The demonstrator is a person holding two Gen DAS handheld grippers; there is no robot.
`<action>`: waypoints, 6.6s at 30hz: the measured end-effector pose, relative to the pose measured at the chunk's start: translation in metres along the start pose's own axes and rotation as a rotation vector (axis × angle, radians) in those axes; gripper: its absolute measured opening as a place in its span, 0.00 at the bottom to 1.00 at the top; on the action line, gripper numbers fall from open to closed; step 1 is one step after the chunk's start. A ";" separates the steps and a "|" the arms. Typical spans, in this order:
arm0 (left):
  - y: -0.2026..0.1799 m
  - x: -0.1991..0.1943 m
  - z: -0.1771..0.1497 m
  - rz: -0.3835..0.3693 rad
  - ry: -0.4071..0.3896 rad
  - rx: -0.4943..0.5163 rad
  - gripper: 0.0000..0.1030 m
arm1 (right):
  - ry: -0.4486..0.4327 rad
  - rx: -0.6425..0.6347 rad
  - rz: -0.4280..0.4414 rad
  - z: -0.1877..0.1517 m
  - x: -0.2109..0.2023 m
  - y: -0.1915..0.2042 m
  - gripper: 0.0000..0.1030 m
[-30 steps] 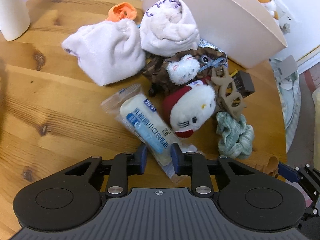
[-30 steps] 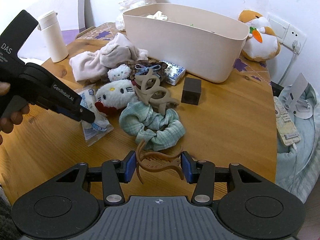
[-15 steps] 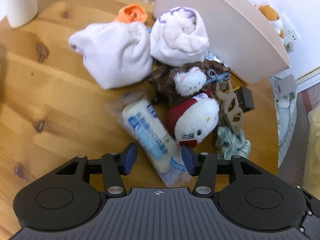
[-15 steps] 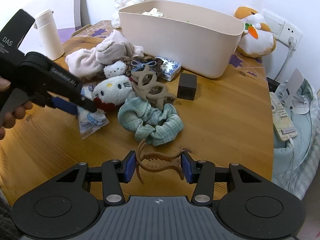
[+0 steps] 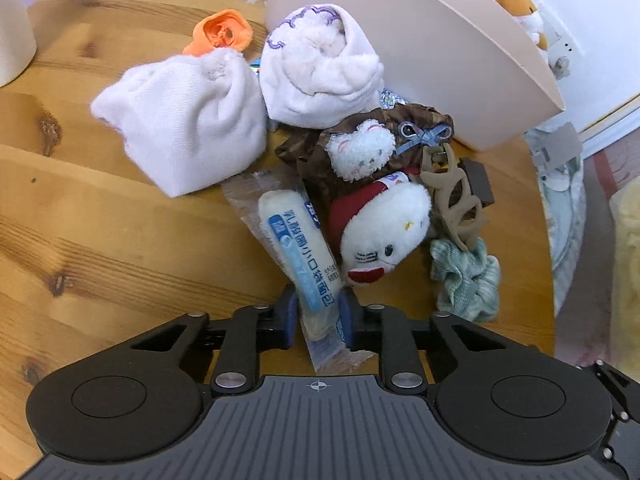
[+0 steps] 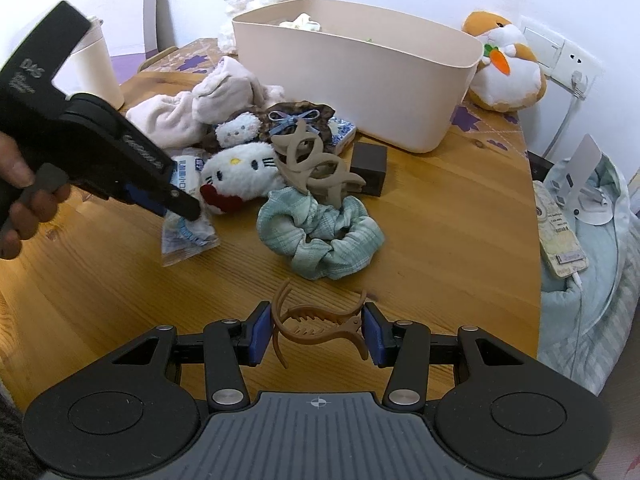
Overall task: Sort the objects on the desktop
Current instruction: 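Carry the bread roll and hair clip over the beige bin and release both, then grasp the beige fuzzy sock with the left tool while the right tool grasps the green scrunchie, then carry the sock and green scrunchie into the beige bin and release both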
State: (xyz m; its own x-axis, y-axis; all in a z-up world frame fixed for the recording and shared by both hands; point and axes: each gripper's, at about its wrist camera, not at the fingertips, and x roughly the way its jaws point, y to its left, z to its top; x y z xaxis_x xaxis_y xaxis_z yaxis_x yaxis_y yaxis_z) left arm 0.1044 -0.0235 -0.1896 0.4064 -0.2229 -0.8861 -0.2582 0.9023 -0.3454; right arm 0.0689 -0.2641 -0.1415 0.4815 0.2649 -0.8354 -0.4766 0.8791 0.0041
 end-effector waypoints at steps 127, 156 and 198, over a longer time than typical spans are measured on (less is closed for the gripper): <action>0.026 0.031 0.095 0.229 -0.040 0.560 0.87 | 0.108 -0.069 0.065 0.066 0.085 -0.007 0.71; 0.016 -0.067 0.075 0.077 -0.206 0.494 0.47 | -0.041 0.031 0.026 0.074 0.015 -0.051 0.36; -0.090 -0.018 0.205 0.104 -0.384 0.575 0.65 | -0.172 0.049 -0.047 0.230 0.086 -0.117 0.56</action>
State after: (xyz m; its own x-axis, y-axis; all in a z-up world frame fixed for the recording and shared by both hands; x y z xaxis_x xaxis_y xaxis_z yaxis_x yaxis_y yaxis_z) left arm 0.2997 -0.0251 -0.0795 0.7133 -0.0739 -0.6969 0.1488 0.9877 0.0476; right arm 0.3350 -0.2530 -0.0878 0.6231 0.2836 -0.7289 -0.4162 0.9093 -0.0019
